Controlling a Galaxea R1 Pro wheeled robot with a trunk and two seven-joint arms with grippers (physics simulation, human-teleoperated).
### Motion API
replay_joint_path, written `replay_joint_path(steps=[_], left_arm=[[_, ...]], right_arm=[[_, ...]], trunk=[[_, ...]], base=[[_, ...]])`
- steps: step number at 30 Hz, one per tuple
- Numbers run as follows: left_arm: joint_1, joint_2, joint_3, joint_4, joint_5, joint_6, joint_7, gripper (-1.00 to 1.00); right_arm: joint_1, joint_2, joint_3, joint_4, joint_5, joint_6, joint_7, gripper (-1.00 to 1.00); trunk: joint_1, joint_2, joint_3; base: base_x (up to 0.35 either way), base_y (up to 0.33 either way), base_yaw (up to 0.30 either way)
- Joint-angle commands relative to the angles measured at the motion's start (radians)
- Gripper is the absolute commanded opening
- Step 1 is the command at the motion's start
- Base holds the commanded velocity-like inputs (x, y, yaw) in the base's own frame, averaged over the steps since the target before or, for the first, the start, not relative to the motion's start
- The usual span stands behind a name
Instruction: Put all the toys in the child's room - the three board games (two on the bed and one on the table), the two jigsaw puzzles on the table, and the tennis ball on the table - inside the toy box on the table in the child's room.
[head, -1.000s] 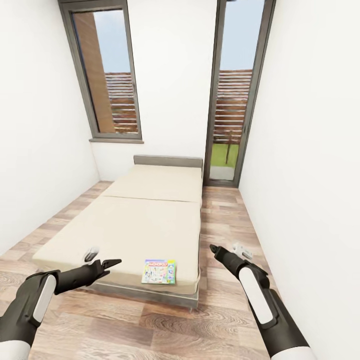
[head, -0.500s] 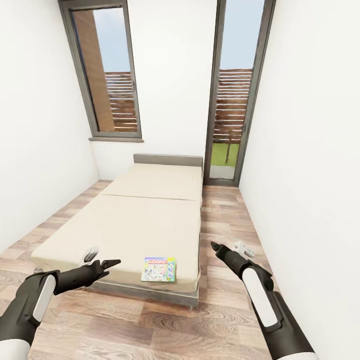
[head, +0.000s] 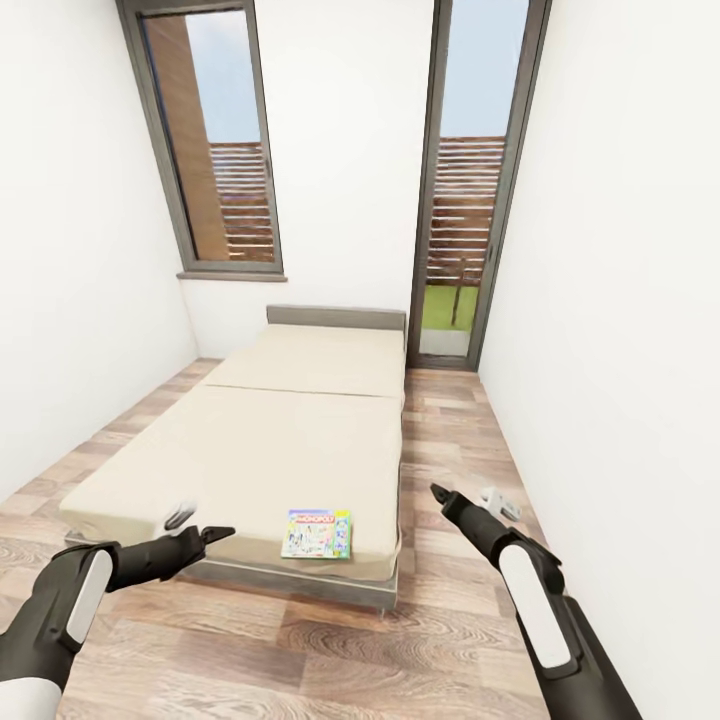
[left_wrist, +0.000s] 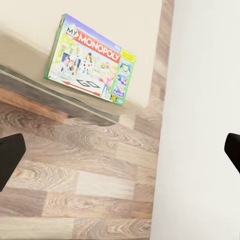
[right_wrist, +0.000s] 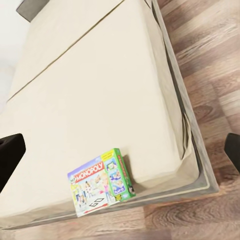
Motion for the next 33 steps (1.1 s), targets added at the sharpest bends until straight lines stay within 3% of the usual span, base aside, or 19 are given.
replay_joint_path(steps=[1,13,18,27,33], left_arm=[[-0.001,0.001,0.002,0.000,-0.003,0.005,-0.001,1.00],[-0.013,0.051,-0.001,-0.004,-0.010,0.007,0.027,1.00],[-0.014,0.051,-0.001,-0.002,-0.009,0.006,0.062,1.00],[-0.017,0.044,-0.004,0.003,-0.010,-0.001,0.089,1.00],[-0.032,0.028,-0.008,0.061,-0.007,-0.092,0.091,1.00]], right_arm=[[0.000,0.000,-0.002,-0.002,-0.011,0.003,-0.009,1.00],[0.001,-0.007,-0.007,-0.016,-0.011,0.005,-0.004,1.00],[0.001,-0.029,-0.007,-0.017,-0.015,0.004,-0.003,1.00],[0.001,-0.039,-0.007,-0.017,-0.018,0.004,-0.003,1.00],[0.003,-0.041,-0.007,-0.025,-0.018,0.006,-0.002,1.00]], trunk=[[0.004,-0.008,-0.004],[0.050,-0.092,-0.042],[0.069,-0.127,-0.058],[0.104,-0.190,-0.086],[0.127,-0.232,-0.105]], base=[[0.000,0.000,0.000],[0.000,0.000,0.000],[0.000,0.000,0.000],[0.000,0.000,0.000],[0.000,0.000,0.000]])
